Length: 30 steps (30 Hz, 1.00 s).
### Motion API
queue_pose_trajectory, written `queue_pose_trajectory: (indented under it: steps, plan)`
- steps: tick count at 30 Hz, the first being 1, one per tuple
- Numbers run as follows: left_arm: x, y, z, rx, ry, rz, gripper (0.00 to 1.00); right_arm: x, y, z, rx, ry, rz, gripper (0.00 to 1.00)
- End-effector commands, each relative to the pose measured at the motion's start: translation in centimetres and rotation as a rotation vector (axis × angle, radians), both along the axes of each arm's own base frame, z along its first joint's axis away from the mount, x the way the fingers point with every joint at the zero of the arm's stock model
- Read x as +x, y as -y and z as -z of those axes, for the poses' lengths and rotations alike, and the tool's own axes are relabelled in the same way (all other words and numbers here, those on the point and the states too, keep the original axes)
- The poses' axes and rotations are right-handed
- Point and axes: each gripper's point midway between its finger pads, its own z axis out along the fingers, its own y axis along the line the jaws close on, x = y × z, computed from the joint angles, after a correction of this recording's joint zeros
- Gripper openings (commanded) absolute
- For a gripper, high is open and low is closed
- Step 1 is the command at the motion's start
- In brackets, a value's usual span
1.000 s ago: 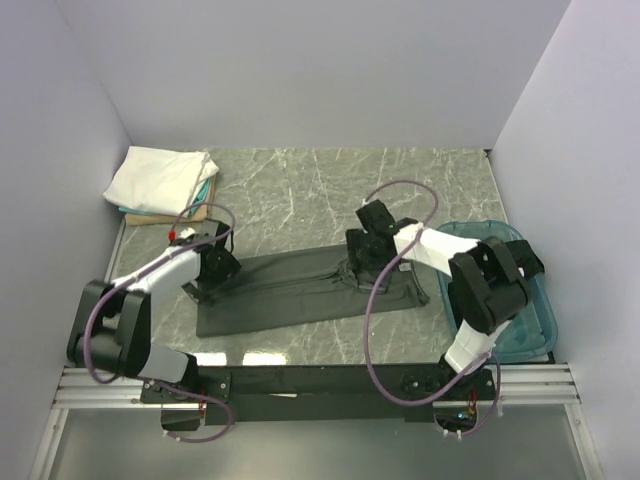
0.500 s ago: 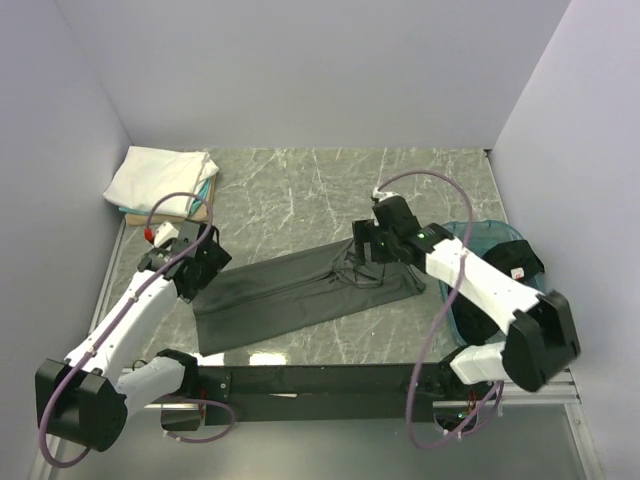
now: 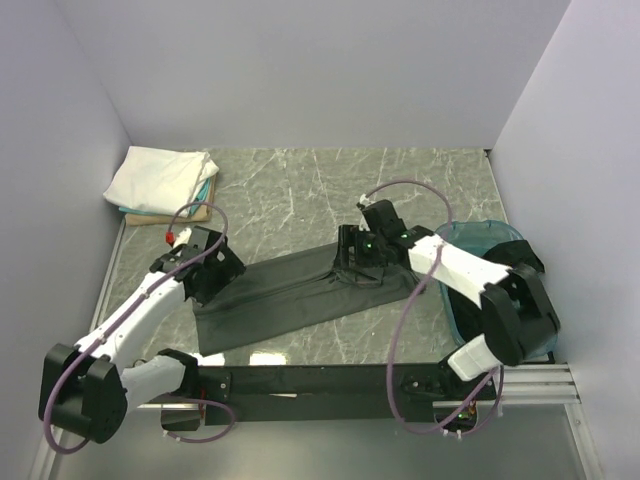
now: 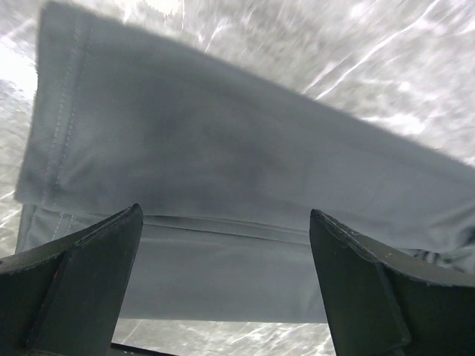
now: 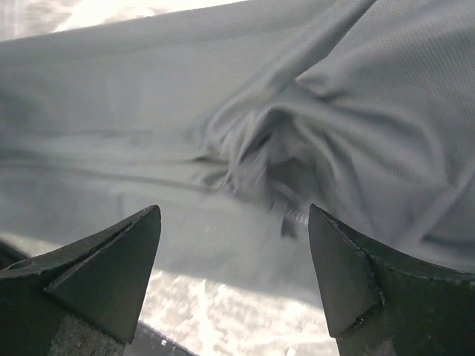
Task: Fold and stack the t-shirts
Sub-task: Fold the tshirt
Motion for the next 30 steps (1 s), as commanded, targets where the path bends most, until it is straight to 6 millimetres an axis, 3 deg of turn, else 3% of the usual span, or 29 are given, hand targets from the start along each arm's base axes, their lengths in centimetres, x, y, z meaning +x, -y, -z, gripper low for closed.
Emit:
queue_pose_trajectory:
  steps: [1, 5, 10, 12, 15, 21, 27, 30]
  plan:
    - [0.8, 1.2, 0.7, -0.028, 0.009, 0.062, 0.99, 3.0, -1.6, -0.5, 0.017, 0.053, 0.001, 0.86]
    - [0.6, 0.9, 1.8, -0.008, -0.023, 0.054, 0.99, 2.8, -2.6, 2.2, 0.009, -0.012, -0.018, 0.83]
    - [0.4, 0.3, 1.7, 0.021, -0.028, 0.038, 0.99, -0.3, -3.5, 4.4, -0.016, -0.076, -0.071, 0.8]
    - [0.5, -0.1, 1.6, 0.038, -0.023, 0.029, 1.0, -1.2, -2.4, 4.9, -0.078, -0.071, -0.036, 0.79]
    - [0.3, -0.7, 1.5, 0.062, -0.025, 0.007, 0.99, -4.0, 1.7, 6.9, -0.206, -0.116, 0.043, 0.8]
    - [0.5, -0.6, 1.8, 0.063, -0.035, 0.005, 0.99, -6.1, 6.5, 5.8, -0.291, -0.075, 0.166, 0.84]
    - [0.8, -0.2, 2.3, 0.053, -0.051, 0.014, 0.99, -4.8, 5.5, 1.2, -0.177, 0.05, 0.172, 0.86]
    - [0.8, -0.1, 2.3, 0.047, -0.048, 0.014, 1.0, -3.5, 6.6, -0.1, -0.229, 0.12, 0.189, 0.84]
